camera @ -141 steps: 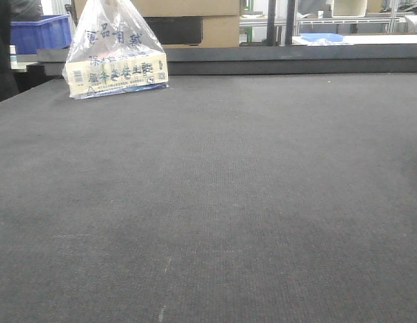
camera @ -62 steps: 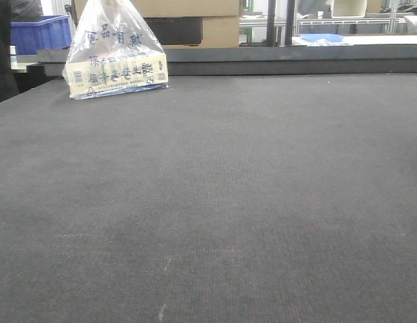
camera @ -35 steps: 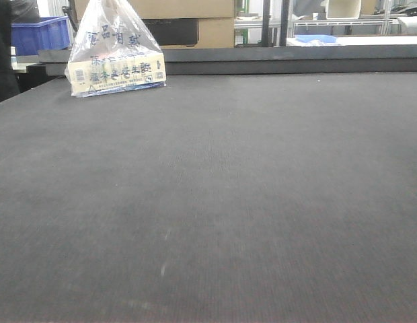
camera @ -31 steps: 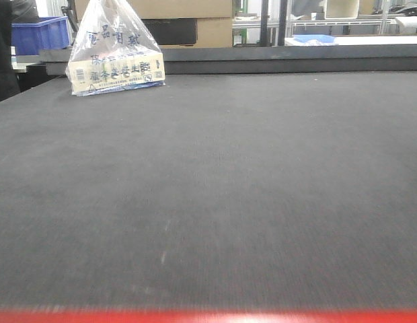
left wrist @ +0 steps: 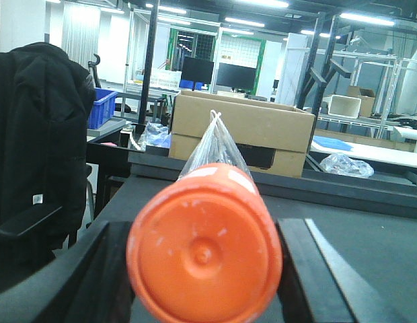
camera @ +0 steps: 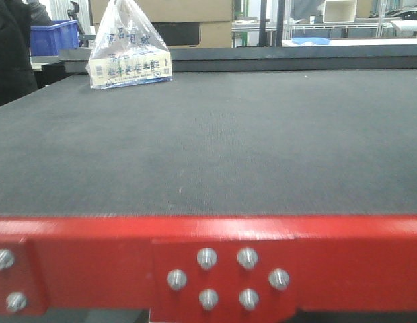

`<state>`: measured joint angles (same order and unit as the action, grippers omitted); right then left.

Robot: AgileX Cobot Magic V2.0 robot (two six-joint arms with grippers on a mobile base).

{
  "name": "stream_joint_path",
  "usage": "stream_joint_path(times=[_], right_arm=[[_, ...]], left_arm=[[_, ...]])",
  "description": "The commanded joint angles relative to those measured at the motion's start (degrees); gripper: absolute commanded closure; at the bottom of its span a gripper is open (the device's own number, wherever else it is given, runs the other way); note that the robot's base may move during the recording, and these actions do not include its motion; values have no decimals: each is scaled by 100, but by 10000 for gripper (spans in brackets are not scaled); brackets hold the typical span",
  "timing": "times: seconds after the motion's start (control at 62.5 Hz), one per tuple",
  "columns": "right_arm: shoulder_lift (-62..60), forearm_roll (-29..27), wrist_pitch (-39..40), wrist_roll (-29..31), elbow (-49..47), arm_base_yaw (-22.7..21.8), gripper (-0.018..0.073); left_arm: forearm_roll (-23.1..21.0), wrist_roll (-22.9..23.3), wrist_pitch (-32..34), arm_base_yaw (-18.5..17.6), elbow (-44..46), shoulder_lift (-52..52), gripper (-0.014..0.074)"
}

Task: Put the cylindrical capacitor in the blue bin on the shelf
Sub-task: 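Drive the base to the shelf of blue bins holding both cylinders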

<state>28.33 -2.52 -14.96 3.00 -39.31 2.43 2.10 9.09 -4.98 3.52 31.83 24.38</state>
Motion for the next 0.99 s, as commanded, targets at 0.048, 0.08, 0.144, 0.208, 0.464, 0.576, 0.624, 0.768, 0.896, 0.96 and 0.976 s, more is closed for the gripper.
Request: stream_joint_path(times=[0.048, 0.08, 0.144, 0.208, 0.464, 0.576, 0.624, 0.768, 0.896, 0.96, 0.976], right_arm=[[-35, 41, 187, 19, 3, 2, 721], [-35, 41, 187, 19, 3, 2, 721], [-35, 41, 187, 19, 3, 2, 721], [-35, 41, 187, 19, 3, 2, 721], [-35, 41, 211, 19, 3, 2, 721], [-35, 41, 211, 19, 3, 2, 721], [-35, 41, 211, 19, 3, 2, 721], [-35, 41, 217, 19, 3, 2, 721], [-35, 41, 217, 19, 3, 2, 721], [-35, 41, 217, 19, 3, 2, 721], [-35, 41, 217, 19, 3, 2, 721]], left_arm=[[-20, 0, 131, 12, 4, -25, 708], [-20, 0, 131, 12, 4, -36, 708], [-20, 0, 131, 12, 4, -93, 708], [-20, 0, 141, 12, 4, -150, 708], [-20, 0, 142, 12, 4, -406, 708], [-20, 0, 142, 12, 4, -530, 708], [-20, 0, 142, 12, 4, -569, 708], [-20, 0, 142, 12, 4, -678, 708], [-20, 0, 142, 12, 4, -689, 708], [-20, 0, 142, 12, 4, -689, 708], [-20, 0, 142, 12, 4, -689, 708]])
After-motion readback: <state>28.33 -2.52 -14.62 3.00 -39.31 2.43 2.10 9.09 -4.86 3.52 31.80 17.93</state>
